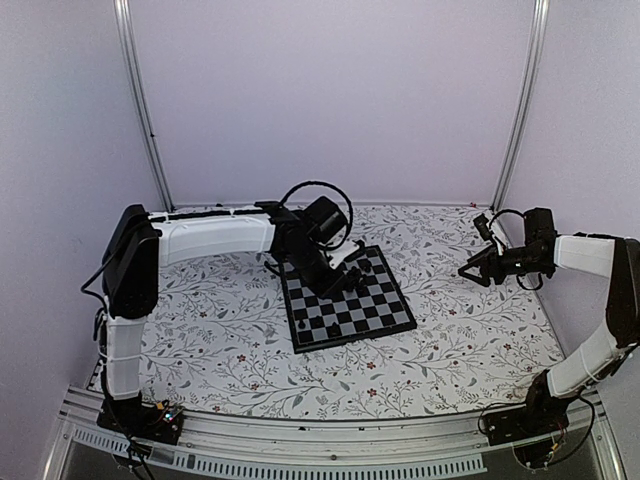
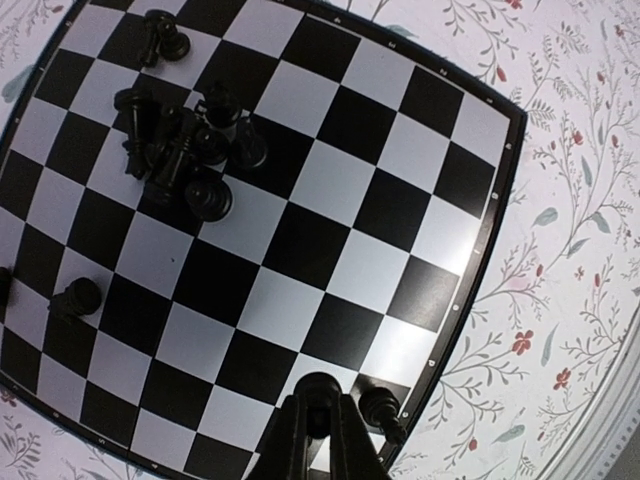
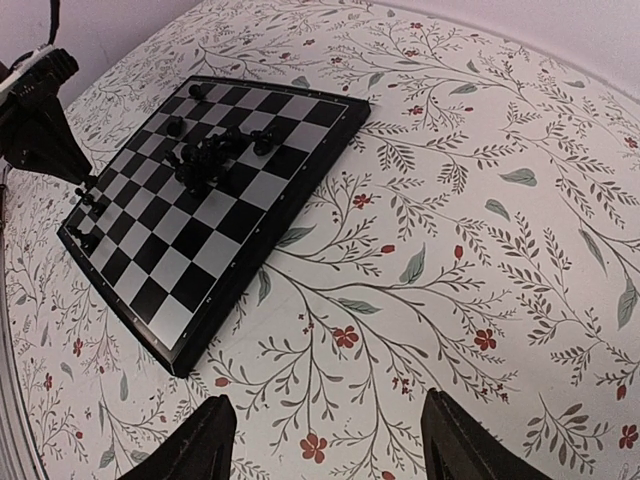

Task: Set up the chess pieces on the board
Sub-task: Place the chess piece on the chessboard.

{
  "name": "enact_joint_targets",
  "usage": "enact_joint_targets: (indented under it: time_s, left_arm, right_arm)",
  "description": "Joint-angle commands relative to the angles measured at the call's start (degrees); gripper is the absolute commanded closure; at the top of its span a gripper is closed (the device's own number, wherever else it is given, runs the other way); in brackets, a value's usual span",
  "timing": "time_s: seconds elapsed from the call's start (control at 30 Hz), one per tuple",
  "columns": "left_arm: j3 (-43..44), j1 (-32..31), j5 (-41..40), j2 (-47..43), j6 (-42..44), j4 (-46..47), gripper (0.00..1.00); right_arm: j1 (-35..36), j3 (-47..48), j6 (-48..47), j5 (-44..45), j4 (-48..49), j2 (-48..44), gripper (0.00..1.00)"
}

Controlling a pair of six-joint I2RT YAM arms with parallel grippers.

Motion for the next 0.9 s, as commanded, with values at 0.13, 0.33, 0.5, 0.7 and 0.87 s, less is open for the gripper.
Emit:
enact_joint_targets:
  time_s: [0.13,0.33,0.5,0.7,0.87]
  left_arm:
    - [-0.78,-0.36,1.04,1.69,1.36,-3.64,0.94]
    - [-0.76,-0.68,0.81,2.95,1.05,-3.53,0.93]
    - [-0.60,-0.82,0.41,4.32,1.18,-3.79,0.93]
    - [-0.78,-0.78,0.92,4.71,1.18,-4.52,0.93]
    - [-0.95,-0.76,1.42,4.85,1.28,-5.32,0.93]
  right_arm:
    - [0.49,1.39,-0.25,-0.11,-0.47,-0.11,0.34]
    - [0.54,1.38,-0.20,-0.10,-0.46,-0.20,0.34]
    - [0.54,1.31,-0.25,-0.10,-0.46,-0.29,0.34]
    - [0.54,1.37,-0.29,-0.08,-0.46,-0.12,0.34]
    - [0.62,1.39,-0.27,-0.08,-0.46,-0.02,0.34]
